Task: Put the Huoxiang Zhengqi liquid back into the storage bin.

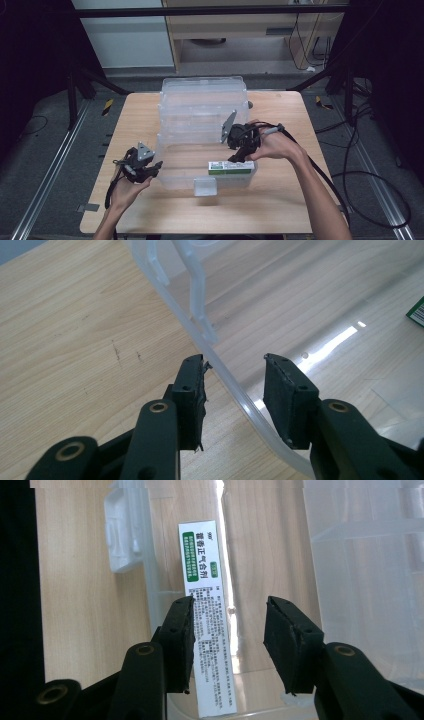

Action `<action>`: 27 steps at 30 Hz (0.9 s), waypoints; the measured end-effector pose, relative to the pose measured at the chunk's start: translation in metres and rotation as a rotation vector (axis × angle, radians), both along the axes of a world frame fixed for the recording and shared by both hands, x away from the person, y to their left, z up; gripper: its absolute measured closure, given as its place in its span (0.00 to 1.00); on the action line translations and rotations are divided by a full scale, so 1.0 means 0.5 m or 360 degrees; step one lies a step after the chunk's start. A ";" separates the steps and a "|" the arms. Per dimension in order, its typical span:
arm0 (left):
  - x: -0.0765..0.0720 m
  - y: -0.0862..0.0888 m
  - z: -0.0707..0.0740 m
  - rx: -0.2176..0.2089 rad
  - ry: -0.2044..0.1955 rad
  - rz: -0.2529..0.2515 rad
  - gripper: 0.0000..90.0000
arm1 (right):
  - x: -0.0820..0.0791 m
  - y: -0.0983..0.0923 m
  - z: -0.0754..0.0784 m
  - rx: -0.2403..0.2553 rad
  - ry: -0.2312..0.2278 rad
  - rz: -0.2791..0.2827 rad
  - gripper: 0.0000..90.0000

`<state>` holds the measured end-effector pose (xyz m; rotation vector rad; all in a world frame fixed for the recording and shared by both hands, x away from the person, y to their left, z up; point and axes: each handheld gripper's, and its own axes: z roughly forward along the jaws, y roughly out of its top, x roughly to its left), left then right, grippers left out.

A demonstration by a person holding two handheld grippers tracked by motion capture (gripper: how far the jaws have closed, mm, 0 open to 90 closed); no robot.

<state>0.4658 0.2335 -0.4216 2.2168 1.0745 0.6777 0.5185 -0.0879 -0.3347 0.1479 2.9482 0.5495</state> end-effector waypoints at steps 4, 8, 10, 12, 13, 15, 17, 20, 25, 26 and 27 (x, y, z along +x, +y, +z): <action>0.000 0.000 0.000 0.0001 -0.0001 0.0002 0.66 | -0.012 -0.005 0.010 0.0018 -0.0002 -0.0005 0.62; 0.000 0.000 0.000 0.0003 -0.0004 0.0002 0.66 | -0.024 -0.004 0.014 0.0054 0.0024 -0.0027 0.61; -0.001 0.000 0.000 0.0004 -0.0004 0.0001 0.66 | -0.029 -0.004 0.015 0.0070 0.0026 -0.0033 0.60; -0.001 0.000 0.000 0.0004 -0.0004 0.0000 0.66 | -0.035 -0.003 0.016 0.0082 0.0034 -0.0036 0.59; -0.001 0.000 0.000 0.0003 -0.0004 0.0000 0.66 | -0.038 -0.003 0.015 0.0094 0.0040 -0.0041 0.59; -0.001 0.000 0.000 0.0005 -0.0005 0.0000 0.66 | -0.044 -0.001 0.013 0.0091 0.0042 -0.0033 0.58; -0.001 0.000 0.000 0.0007 -0.0007 0.0000 0.65 | -0.050 0.002 0.009 0.0100 0.0044 -0.0020 0.57; -0.001 -0.001 0.000 0.0009 -0.0008 0.0000 0.65 | -0.060 0.008 0.005 0.0129 0.0041 -0.0010 0.56; -0.001 -0.001 0.000 0.0012 -0.0007 0.0000 0.65 | -0.071 0.017 -0.003 0.0167 0.0038 0.0001 0.56; -0.001 -0.001 0.001 0.0012 -0.0006 -0.0001 0.65 | -0.071 0.019 -0.005 0.0173 0.0045 0.0001 0.55; -0.001 -0.001 0.001 0.0010 -0.0006 -0.0001 0.65 | -0.072 0.019 -0.007 0.0173 0.0048 0.0003 0.55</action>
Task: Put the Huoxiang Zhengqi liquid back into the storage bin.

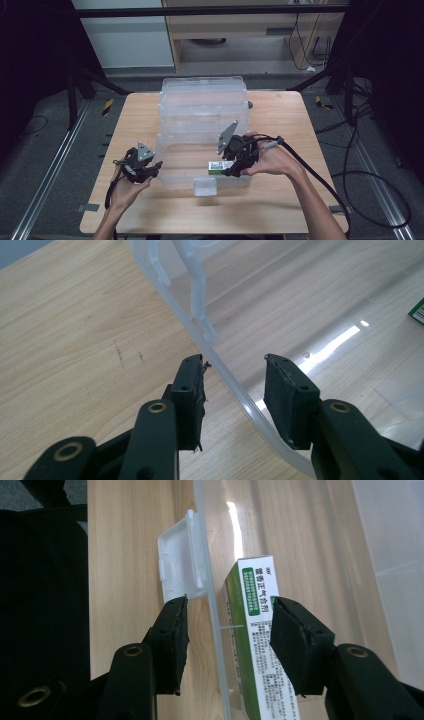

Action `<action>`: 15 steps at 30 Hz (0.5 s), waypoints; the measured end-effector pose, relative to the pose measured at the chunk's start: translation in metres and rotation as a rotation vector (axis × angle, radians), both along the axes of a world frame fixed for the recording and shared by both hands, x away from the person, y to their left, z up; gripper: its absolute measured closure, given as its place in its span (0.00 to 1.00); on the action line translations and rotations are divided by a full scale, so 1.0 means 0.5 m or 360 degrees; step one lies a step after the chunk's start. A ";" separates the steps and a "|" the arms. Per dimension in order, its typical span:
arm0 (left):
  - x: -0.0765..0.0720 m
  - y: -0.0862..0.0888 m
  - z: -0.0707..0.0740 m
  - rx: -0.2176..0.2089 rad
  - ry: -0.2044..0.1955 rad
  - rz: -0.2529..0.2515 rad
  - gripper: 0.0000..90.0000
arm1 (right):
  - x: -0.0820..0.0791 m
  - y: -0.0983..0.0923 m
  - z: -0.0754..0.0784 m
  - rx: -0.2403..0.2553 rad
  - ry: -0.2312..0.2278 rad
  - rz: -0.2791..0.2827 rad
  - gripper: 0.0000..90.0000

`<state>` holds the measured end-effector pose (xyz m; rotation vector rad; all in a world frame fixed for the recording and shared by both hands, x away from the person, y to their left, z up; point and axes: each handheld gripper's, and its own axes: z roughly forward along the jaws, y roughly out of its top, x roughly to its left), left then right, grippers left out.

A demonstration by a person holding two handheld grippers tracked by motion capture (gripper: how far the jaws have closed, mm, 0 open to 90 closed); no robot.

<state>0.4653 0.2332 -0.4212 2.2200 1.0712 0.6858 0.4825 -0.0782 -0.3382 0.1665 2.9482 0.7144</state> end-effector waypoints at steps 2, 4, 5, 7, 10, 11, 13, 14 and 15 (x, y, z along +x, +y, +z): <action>0.000 0.000 0.000 -0.0002 0.0001 0.0000 0.65 | -0.002 0.002 -0.005 -0.0003 0.0006 -0.0005 0.55; 0.000 0.000 0.000 0.0001 0.0001 0.0000 0.65 | -0.003 0.004 -0.010 0.0000 0.0022 -0.0004 0.55; 0.000 0.000 0.000 0.0001 0.0001 0.0000 0.66 | -0.004 0.005 -0.012 -0.0009 0.0028 -0.0002 0.55; 0.000 0.000 0.000 0.0002 0.0001 0.0001 0.66 | -0.006 0.009 -0.017 -0.0015 0.0039 0.0001 0.56; 0.000 -0.001 0.000 0.0002 0.0002 -0.0001 0.66 | -0.006 0.016 -0.026 -0.0029 0.0057 0.0010 0.57; 0.000 -0.001 0.000 0.0002 0.0001 -0.0002 0.66 | -0.007 0.019 -0.030 -0.0036 0.0067 0.0005 0.57; 0.000 0.000 0.000 0.0004 0.0000 -0.0002 0.66 | -0.007 0.024 -0.036 -0.0055 0.0076 0.0009 0.58; 0.000 0.000 0.000 0.0003 0.0001 -0.0002 0.66 | -0.007 0.027 -0.039 -0.0062 0.0087 0.0013 0.58; 0.000 0.000 0.000 0.0001 0.0001 -0.0001 0.66 | -0.007 0.029 -0.042 -0.0068 0.0084 0.0011 0.59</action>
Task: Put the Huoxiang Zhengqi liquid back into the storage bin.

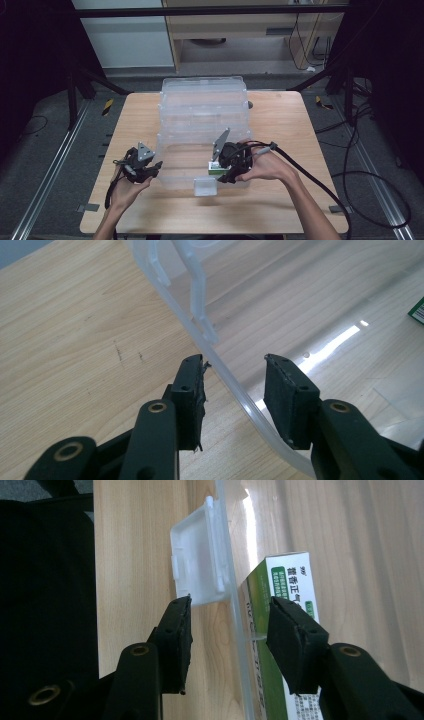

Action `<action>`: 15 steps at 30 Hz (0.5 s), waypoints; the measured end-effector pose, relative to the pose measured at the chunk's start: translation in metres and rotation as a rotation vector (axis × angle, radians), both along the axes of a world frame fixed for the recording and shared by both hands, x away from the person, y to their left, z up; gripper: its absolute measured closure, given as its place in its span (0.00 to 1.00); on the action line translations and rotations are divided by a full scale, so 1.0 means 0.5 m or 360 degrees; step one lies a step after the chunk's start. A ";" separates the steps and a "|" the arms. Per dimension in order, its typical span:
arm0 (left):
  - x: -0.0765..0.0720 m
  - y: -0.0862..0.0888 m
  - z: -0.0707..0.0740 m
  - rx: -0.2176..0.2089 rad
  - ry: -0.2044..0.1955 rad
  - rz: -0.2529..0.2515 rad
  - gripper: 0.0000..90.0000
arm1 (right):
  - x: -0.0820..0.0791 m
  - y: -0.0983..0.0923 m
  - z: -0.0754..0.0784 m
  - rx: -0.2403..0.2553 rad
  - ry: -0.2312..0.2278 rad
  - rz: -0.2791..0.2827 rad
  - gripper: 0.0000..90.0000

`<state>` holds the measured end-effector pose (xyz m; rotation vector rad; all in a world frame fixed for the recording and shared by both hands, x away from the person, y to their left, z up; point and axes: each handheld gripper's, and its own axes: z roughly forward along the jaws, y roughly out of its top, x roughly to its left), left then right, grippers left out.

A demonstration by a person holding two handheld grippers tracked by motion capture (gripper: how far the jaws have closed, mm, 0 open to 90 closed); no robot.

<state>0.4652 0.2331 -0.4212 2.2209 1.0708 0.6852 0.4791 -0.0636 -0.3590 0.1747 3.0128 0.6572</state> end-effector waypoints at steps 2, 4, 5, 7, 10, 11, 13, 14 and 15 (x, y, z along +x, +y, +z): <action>0.000 0.000 0.000 0.0003 -0.0001 -0.0002 0.66 | 0.002 0.005 -0.006 -0.0016 0.0009 -0.0002 0.59; 0.000 0.000 0.000 0.0002 0.0000 -0.0002 0.66 | 0.003 0.009 -0.012 -0.0027 0.0010 -0.0007 0.60; 0.000 0.000 0.000 0.0001 0.0000 -0.0002 0.66 | 0.003 0.011 -0.015 -0.0038 0.0017 -0.0013 0.60; 0.000 0.000 0.000 0.0003 0.0000 -0.0002 0.66 | 0.005 0.011 -0.018 -0.0049 0.0012 -0.0016 0.60; 0.000 -0.001 0.000 0.0002 -0.0001 -0.0001 0.66 | 0.006 0.008 -0.020 -0.0049 0.0012 -0.0029 0.60; 0.000 -0.001 0.000 0.0003 0.0000 -0.0002 0.66 | 0.005 0.007 -0.021 -0.0051 0.0014 -0.0031 0.60; 0.000 -0.001 -0.001 0.0005 0.0000 -0.0003 0.66 | 0.004 0.007 -0.023 -0.0060 0.0017 -0.0032 0.59; 0.000 -0.002 -0.001 0.0005 0.0000 -0.0003 0.66 | 0.005 0.008 -0.024 -0.0061 0.0015 -0.0026 0.59; 0.000 -0.002 -0.001 0.0005 0.0001 -0.0003 0.66 | 0.005 0.008 -0.025 -0.0058 0.0018 -0.0026 0.59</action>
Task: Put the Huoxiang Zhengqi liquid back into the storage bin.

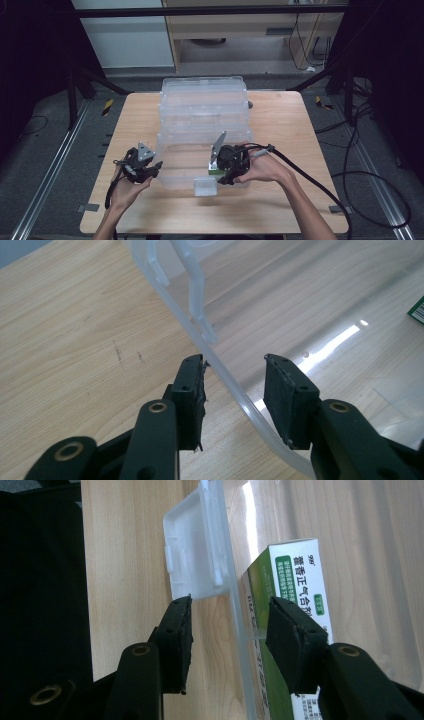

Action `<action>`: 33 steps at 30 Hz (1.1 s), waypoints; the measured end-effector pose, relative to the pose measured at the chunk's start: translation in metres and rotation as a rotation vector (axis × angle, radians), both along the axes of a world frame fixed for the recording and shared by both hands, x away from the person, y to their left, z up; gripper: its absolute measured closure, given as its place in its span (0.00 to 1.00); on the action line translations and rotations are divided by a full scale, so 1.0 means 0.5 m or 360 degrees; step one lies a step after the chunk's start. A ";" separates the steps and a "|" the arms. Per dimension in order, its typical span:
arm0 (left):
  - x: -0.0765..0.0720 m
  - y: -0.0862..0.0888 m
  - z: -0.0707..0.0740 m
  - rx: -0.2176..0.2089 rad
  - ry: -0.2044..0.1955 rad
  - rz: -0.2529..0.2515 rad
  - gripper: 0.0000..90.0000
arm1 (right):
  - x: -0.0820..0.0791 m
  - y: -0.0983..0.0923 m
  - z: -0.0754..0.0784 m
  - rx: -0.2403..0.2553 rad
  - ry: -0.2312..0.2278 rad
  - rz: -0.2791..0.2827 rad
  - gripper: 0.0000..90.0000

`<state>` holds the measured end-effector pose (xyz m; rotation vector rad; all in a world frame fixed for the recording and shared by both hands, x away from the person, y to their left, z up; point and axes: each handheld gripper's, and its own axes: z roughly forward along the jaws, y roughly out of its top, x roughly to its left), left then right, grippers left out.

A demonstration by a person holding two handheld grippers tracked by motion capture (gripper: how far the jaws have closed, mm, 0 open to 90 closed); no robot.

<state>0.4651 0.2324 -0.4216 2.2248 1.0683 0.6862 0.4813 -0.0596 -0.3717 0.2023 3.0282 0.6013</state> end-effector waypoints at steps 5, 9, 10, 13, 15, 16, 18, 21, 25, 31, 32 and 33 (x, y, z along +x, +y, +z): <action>0.000 0.000 0.000 -0.0002 0.0001 -0.0001 0.66 | 0.000 0.009 -0.007 0.0023 0.0015 0.0017 0.59; 0.000 0.000 0.000 -0.0004 0.0001 -0.0001 0.66 | 0.003 0.015 -0.015 0.0017 0.0026 0.0011 0.60; 0.001 0.000 0.000 -0.0003 0.0002 -0.0001 0.66 | 0.004 0.016 -0.017 0.0022 0.0027 0.0018 0.60; 0.000 0.000 0.000 -0.0002 0.0000 0.0000 0.66 | 0.007 0.019 -0.023 0.0022 0.0040 0.0014 0.61; 0.000 0.000 0.000 -0.0003 0.0001 -0.0001 0.66 | 0.009 0.021 -0.026 0.0025 0.0040 0.0013 0.61; 0.000 0.000 0.000 -0.0002 0.0001 0.0000 0.66 | 0.009 0.023 -0.028 0.0021 0.0045 0.0011 0.62; 0.000 0.000 0.000 -0.0001 0.0000 -0.0001 0.66 | 0.010 0.025 -0.032 0.0013 0.0047 0.0017 0.63; 0.000 0.000 0.000 -0.0001 0.0000 -0.0001 0.66 | 0.011 0.028 -0.039 -0.0009 0.0050 0.0022 0.64; 0.000 0.001 0.000 -0.0003 0.0000 0.0000 0.66 | 0.015 0.032 -0.048 -0.0043 0.0055 0.0033 0.66; 0.001 0.000 0.000 0.0003 -0.0002 -0.0001 0.66 | 0.019 0.032 -0.047 -0.0049 0.0062 0.0041 0.69; 0.000 0.000 0.000 0.0006 -0.0003 -0.0001 0.66 | 0.020 0.031 -0.047 -0.0048 0.0063 0.0048 0.69; 0.000 0.000 0.000 0.0008 -0.0002 -0.0001 0.66 | 0.019 0.032 -0.047 -0.0052 0.0061 0.0047 0.69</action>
